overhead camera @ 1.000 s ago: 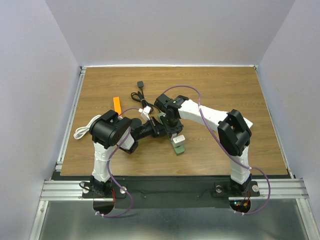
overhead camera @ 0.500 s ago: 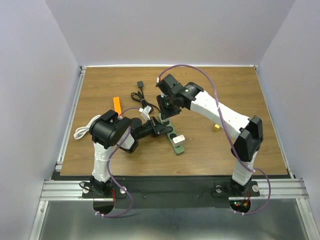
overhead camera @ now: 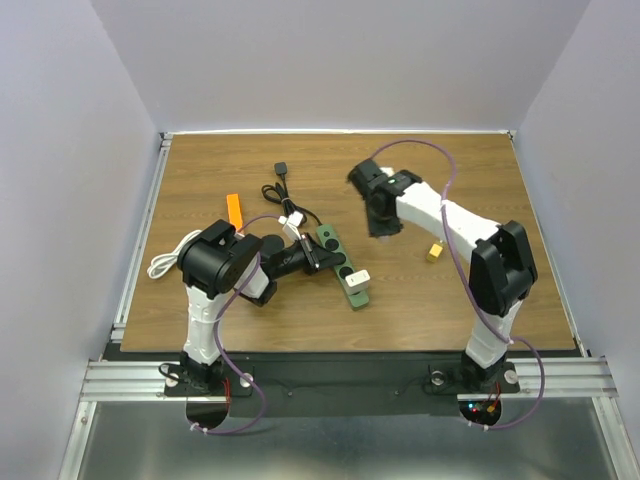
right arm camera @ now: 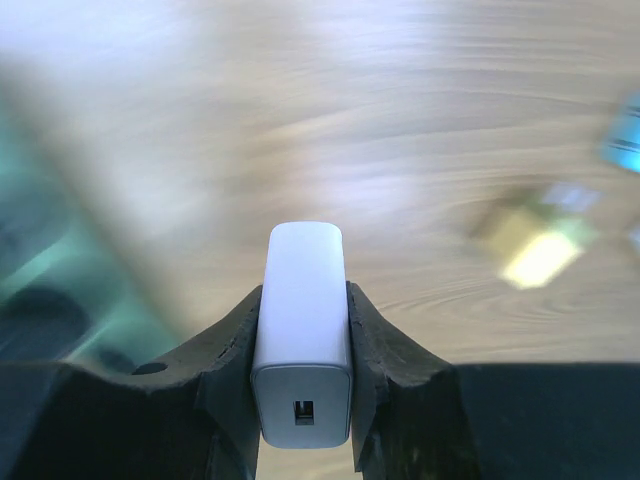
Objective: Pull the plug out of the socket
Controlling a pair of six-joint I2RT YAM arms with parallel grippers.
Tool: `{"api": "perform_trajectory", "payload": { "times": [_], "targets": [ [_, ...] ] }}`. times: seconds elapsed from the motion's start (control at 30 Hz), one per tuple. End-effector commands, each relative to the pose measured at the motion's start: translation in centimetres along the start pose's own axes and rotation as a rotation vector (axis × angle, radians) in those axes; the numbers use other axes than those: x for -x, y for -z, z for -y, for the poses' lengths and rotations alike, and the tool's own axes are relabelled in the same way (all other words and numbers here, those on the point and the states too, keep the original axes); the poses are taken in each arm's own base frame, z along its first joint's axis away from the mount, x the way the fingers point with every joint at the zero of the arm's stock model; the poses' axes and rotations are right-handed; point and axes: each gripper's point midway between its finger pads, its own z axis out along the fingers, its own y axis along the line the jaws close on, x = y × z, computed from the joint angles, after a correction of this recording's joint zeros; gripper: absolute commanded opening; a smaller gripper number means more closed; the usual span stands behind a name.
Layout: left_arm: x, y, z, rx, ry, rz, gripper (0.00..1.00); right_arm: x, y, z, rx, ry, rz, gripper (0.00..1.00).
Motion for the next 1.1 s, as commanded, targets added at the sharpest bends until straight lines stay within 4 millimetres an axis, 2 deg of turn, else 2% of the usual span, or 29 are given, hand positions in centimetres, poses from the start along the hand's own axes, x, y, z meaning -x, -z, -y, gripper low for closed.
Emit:
{"api": "perform_trajectory", "payload": {
  "times": [0.0, 0.03, 0.1, 0.13, 0.2, 0.27, 0.3, 0.33, 0.47, 0.5, 0.57, 0.6, 0.7, 0.73, 0.8, 0.83, 0.87, 0.9, 0.97, 1.07],
  "targets": [
    [-7.4, 4.0, -9.4, 0.391, 0.159, -0.210, 0.00, 0.5, -3.4, 7.7, -0.227, -0.158, -0.011, 0.00],
    [-7.0, 3.8, -9.0, 0.380, 0.152, -0.205, 0.00, 0.3, -4.0, 8.9, -0.278, -0.169, -0.014, 0.00],
    [-6.8, 3.7, -8.5, 0.370, 0.146, -0.203, 0.00, 0.2, -4.9, 9.8, -0.316, -0.178, -0.027, 0.03],
    [-6.6, 3.6, -8.3, 0.365, 0.141, -0.202, 0.00, 0.2, -5.4, 10.9, -0.353, -0.189, -0.032, 0.11],
    [-6.4, 3.4, -7.9, 0.353, 0.137, -0.200, 0.00, -0.5, -7.0, 11.8, -0.410, -0.183, -0.063, 0.18],
    [-6.2, 3.3, -7.5, 0.342, 0.131, -0.199, 0.00, -1.1, -8.2, 12.6, -0.450, -0.179, -0.098, 0.34],
    [-6.1, 3.3, -7.3, 0.338, 0.129, -0.197, 0.00, -1.4, -8.3, 12.9, -0.461, -0.176, -0.114, 0.39],
    [-6.1, 3.3, -7.2, 0.337, 0.130, -0.196, 0.00, -1.2, -8.2, 12.9, -0.463, -0.179, -0.108, 0.53],
    [-6.0, 3.4, -7.0, 0.332, 0.124, -0.200, 0.00, 0.6, -6.2, 13.2, -0.441, -0.213, -0.043, 0.76],
    [-6.1, 3.3, -7.0, 0.331, 0.123, -0.201, 0.00, 1.6, -5.2, 12.7, -0.397, -0.213, -0.021, 0.81],
    [-6.0, 3.2, -6.8, 0.324, 0.121, -0.202, 0.00, 2.7, -4.0, 12.3, -0.341, -0.221, 0.005, 0.85],
    [-5.8, 3.2, -6.4, 0.315, 0.117, -0.199, 0.00, 3.5, -2.6, 11.3, -0.257, -0.234, 0.028, 0.90],
    [-5.1, 2.9, -5.3, 0.289, 0.099, -0.184, 0.00, 4.5, -0.4, 9.3, -0.096, -0.221, 0.061, 0.93],
    [-4.5, 2.7, -4.3, 0.267, 0.084, -0.172, 0.00, 4.3, 1.0, 7.7, 0.027, -0.201, 0.055, 0.94],
    [-3.8, 2.5, -3.2, 0.243, 0.070, -0.158, 0.00, 4.0, 2.4, 5.9, 0.158, -0.189, 0.053, 0.95],
    [-3.2, 2.4, -2.1, 0.222, 0.059, -0.148, 0.00, 3.3, 3.3, 4.0, 0.262, -0.167, 0.029, 0.96],
    [-2.8, 2.2, -1.5, 0.209, 0.055, -0.139, 0.00, 2.6, 4.1, 3.4, 0.305, -0.135, 0.027, 0.96],
    [-2.1, 2.0, -0.2, 0.181, 0.041, -0.127, 0.00, 1.6, 5.2, 1.1, 0.408, -0.070, 0.007, 0.95],
    [-1.4, 1.9, 1.6, 0.144, 0.031, -0.116, 0.00, 0.0, 6.1, -0.6, 0.449, -0.013, -0.006, 0.96],
    [-0.7, 1.4, 3.0, 0.118, 0.017, -0.113, 0.00, -1.4, 6.3, -1.7, 0.472, 0.001, -0.037, 0.96]
  ]
}}
